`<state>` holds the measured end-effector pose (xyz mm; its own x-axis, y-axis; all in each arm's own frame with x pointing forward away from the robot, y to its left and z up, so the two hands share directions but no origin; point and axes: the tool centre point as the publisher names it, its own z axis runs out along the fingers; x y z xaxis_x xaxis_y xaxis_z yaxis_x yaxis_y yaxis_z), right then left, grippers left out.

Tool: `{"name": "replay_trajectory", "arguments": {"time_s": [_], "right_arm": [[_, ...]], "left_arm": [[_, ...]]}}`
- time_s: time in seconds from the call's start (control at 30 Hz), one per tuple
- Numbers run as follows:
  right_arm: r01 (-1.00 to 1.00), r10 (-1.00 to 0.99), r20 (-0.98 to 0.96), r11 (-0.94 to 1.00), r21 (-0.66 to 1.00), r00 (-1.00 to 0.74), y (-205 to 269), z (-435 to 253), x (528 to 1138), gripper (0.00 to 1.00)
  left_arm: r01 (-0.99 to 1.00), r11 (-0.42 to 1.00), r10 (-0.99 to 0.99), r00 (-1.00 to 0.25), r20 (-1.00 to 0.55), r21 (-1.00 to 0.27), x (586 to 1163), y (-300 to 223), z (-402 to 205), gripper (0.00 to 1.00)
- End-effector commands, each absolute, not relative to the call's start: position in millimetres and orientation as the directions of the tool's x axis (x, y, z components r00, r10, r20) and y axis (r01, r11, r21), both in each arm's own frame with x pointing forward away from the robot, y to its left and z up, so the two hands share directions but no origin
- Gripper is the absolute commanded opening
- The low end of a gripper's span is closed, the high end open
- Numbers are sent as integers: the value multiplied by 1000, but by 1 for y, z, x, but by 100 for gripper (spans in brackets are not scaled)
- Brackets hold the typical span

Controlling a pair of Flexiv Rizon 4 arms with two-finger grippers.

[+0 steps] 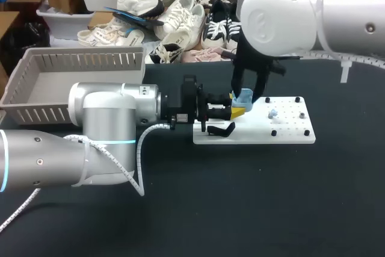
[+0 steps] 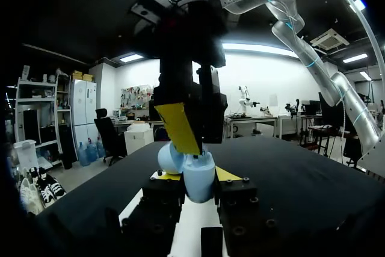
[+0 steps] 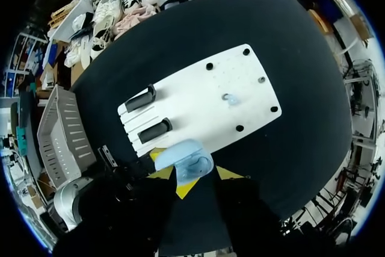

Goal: Pick up each earbud case from the left stands, insert the matching earbuds, close the lid, and place the case in the box.

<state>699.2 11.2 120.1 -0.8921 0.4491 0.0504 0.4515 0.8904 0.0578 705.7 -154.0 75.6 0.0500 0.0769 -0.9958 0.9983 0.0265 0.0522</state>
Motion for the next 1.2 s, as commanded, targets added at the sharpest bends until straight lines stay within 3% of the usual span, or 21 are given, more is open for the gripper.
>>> {"name": "replay_trajectory", "arguments": {"time_s": [0.03, 0.23, 0.57, 1.2], "right_arm": [[439, 438, 26, 895, 85, -898, 5, 126, 686, 38], [353, 360, -63, 931, 95, -931, -5, 134, 676, 35], [289, 297, -161, 955, 72, -941, -32, 136, 665, 43], [227, 263, -164, 950, 213, -951, -70, 94, 694, 41]], "left_arm": [[998, 28, 75, 51, -996, 53, 706, -154, 75, 0], [998, 28, 75, 51, -996, 53, 706, -154, 75, 0], [998, 28, 75, 51, -996, 53, 706, -154, 75, 0], [998, 28, 75, 51, -996, 53, 706, -154, 75, 0]]}}
